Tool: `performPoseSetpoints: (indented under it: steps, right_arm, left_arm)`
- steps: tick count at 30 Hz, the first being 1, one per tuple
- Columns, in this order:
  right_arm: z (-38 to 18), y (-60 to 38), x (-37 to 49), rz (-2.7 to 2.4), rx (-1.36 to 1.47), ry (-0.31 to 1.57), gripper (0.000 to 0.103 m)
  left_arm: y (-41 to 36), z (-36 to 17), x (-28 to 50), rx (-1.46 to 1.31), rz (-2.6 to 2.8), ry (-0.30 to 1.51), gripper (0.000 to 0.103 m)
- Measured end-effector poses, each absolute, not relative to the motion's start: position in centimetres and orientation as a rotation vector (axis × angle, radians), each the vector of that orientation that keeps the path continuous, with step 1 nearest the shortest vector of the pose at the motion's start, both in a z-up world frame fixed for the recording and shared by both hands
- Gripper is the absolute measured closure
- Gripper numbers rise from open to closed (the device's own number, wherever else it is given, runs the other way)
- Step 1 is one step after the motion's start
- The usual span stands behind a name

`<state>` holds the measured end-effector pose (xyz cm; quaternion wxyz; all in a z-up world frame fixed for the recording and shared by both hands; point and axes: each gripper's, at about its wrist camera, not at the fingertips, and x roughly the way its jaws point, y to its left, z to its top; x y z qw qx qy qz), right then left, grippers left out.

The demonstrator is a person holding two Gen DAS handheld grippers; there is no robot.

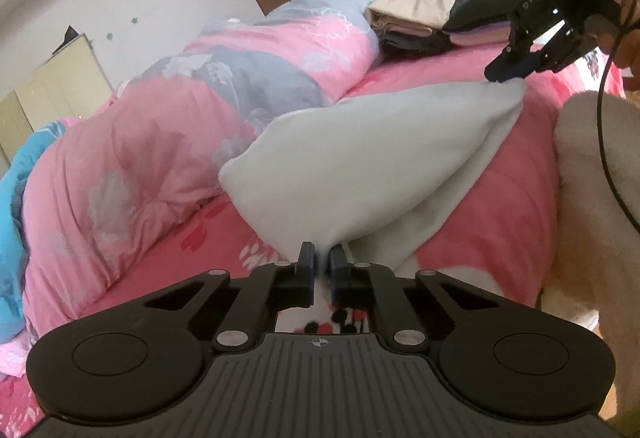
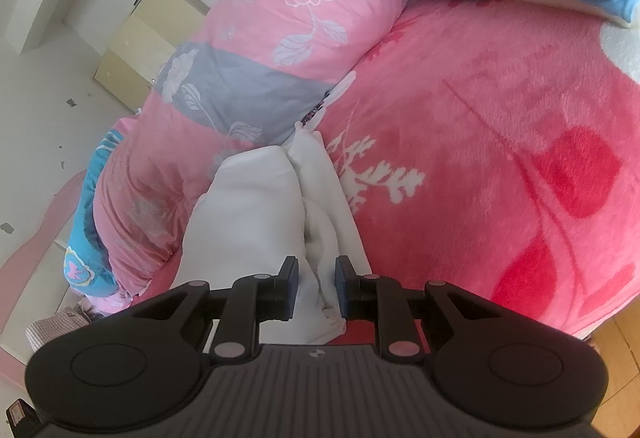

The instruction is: Fold clothes

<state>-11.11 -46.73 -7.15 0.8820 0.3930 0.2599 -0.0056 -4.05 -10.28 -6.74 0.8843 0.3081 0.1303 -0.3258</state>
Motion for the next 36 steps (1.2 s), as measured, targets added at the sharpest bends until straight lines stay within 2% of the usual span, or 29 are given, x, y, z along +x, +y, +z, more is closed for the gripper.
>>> performPoseSetpoints:
  steps: [8, 15, 20, 24, 28, 32, 35, 36]
  right_arm:
    - [-6.9, -46.5, -11.0, -0.04, 0.772, 0.543, 0.082]
    - [-5.2, -44.5, -10.7, 0.015, 0.596, 0.499, 0.082]
    - [-5.3, -44.0, -10.2, 0.033, 0.562, 0.545, 0.081]
    - [-5.9, -44.0, -9.3, 0.017, 0.548, 0.602, 0.069]
    - [-5.9, -43.5, -9.0, 0.057, 0.531, 0.621, 0.068]
    - [-5.8, -42.8, -8.8, 0.072, 0.478, 0.629, 0.068]
    - [-5.7, -42.6, -8.6, 0.081, 0.459, 0.64, 0.074]
    - [-5.7, -42.7, -8.5, 0.081, 0.458, 0.64, 0.08]
  left_arm:
    - [-9.3, -7.3, -3.3, 0.607, -0.682, 0.335, 0.097]
    - [-9.3, -7.2, -3.2, 0.57, -0.683, 0.336, 0.097]
    - [-9.3, -7.4, -3.2, 0.573, -0.684, 0.333, 0.095]
    - [-9.3, -7.5, -3.2, 0.571, -0.683, 0.334, 0.095]
    - [-9.4, -7.4, -3.2, 0.568, -0.682, 0.335, 0.095]
    - [-9.5, -7.5, -3.2, 0.567, -0.681, 0.333, 0.095]
    - [-9.4, -7.6, -3.1, 0.559, -0.681, 0.336, 0.095]
    - [-9.4, -7.6, -3.0, 0.555, -0.681, 0.337, 0.095]
